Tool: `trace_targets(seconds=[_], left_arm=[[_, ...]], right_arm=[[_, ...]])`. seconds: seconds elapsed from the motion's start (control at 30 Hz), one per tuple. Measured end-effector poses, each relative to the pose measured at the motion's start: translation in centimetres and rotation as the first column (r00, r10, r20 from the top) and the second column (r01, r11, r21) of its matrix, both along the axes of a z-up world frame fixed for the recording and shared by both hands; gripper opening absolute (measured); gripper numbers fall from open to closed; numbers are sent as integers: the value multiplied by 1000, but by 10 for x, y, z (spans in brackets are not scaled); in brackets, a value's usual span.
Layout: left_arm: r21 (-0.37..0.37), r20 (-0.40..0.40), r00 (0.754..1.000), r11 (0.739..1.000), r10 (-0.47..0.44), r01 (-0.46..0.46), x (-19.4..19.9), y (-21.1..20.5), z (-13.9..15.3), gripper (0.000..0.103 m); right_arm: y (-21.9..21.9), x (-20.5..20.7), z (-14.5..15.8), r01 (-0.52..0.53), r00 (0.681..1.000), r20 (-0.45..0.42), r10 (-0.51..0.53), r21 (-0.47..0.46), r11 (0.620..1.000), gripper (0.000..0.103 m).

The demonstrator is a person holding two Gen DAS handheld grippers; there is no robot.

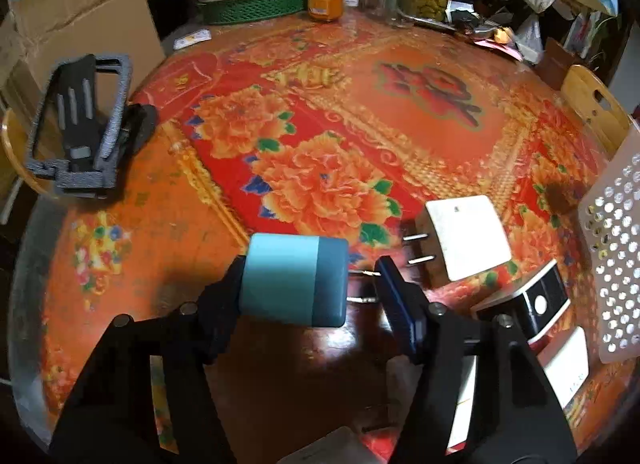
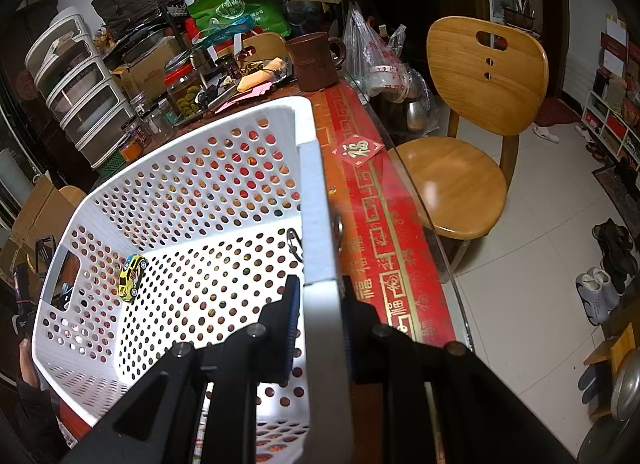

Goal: Organize rigid objects
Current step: 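Grasp the light-blue charger with the left tool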

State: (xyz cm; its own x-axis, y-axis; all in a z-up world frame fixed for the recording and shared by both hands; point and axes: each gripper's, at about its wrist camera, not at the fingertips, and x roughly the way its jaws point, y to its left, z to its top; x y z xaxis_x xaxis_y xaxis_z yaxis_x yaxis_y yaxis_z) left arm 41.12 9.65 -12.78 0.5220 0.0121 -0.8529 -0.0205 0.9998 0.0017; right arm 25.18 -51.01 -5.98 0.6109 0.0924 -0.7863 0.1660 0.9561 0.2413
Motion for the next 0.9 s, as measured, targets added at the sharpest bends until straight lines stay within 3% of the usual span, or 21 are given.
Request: trace_targets(seconds=[0.3, 0.5, 0.73, 0.9], left_arm=[[82, 109, 992, 994, 63, -72, -11, 5, 22, 61], [62, 163, 986, 997, 34, -45, -16, -1, 50, 61], [64, 239, 971, 998, -21, 6, -25, -41, 88, 61], [111, 287, 957, 994, -24, -9, -32, -80, 114, 61]], right_arm=[[0, 0, 0, -1, 1000, 1, 1, 1, 1000, 17], [0, 0, 0, 0, 1000, 1, 0, 1, 1000, 17], [0, 1, 0, -3, 1000, -1, 3, 0, 1000, 17], [0, 1, 0, -3, 1000, 0, 3, 1, 1000, 17]])
